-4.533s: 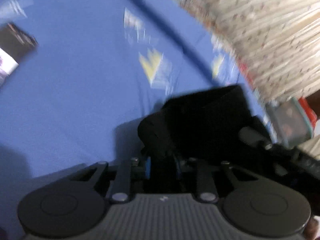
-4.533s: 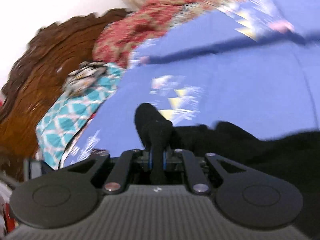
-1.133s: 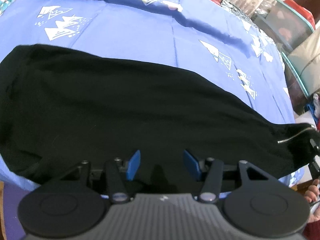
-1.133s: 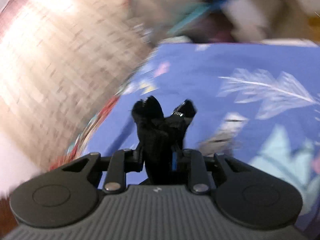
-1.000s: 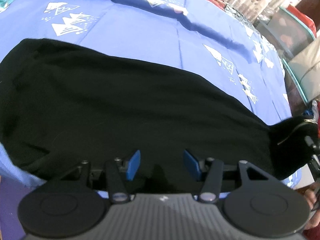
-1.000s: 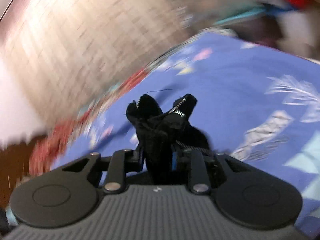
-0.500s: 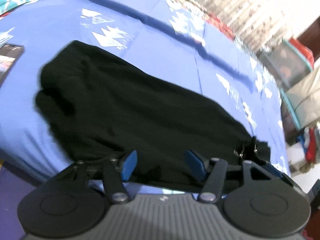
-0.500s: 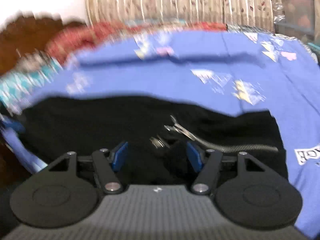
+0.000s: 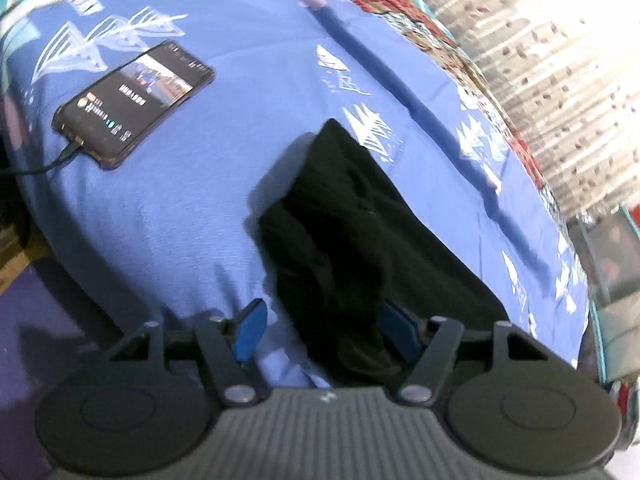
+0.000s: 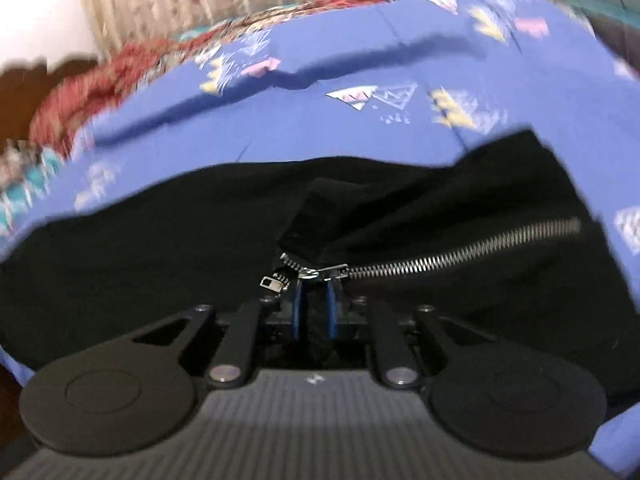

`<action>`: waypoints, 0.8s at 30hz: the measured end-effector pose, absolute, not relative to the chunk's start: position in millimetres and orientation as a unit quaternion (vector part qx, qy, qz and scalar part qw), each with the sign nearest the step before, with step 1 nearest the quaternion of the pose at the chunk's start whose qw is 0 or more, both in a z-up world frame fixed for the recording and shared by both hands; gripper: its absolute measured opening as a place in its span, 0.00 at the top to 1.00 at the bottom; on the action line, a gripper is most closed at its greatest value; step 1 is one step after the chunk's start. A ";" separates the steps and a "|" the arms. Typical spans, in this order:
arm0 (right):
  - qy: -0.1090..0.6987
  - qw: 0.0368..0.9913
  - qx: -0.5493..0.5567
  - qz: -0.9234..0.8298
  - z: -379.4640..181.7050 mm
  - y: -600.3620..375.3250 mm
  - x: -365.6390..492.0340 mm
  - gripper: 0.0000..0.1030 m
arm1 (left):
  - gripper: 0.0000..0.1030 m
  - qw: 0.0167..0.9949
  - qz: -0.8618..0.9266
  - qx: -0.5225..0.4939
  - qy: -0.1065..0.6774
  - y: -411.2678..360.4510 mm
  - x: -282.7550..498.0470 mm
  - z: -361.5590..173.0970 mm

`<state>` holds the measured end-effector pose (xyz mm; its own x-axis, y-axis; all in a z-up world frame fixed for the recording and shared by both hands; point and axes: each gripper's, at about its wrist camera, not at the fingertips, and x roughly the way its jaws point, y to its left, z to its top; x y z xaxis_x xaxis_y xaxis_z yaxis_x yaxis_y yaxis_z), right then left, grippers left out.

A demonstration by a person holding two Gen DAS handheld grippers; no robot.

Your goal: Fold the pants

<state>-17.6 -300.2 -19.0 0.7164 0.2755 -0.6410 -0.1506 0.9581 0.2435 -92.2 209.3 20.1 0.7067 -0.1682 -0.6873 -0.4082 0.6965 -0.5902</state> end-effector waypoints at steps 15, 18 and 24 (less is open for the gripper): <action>0.415 0.838 0.131 0.328 15.9 -105.9 11.0 0.85 | 0.03 0.801 0.041 -0.487 0.345 249.3 -42.1 -20.5; 0.458 0.805 0.159 0.342 4.7 -58.7 43.4 0.85 | 0.25 0.814 0.039 -0.469 0.340 243.5 -29.4 -17.9; 0.566 0.710 0.287 0.306 -46.6 -40.1 71.6 1.00 | 0.72 0.842 0.035 -0.413 0.344 229.2 -23.1 -7.3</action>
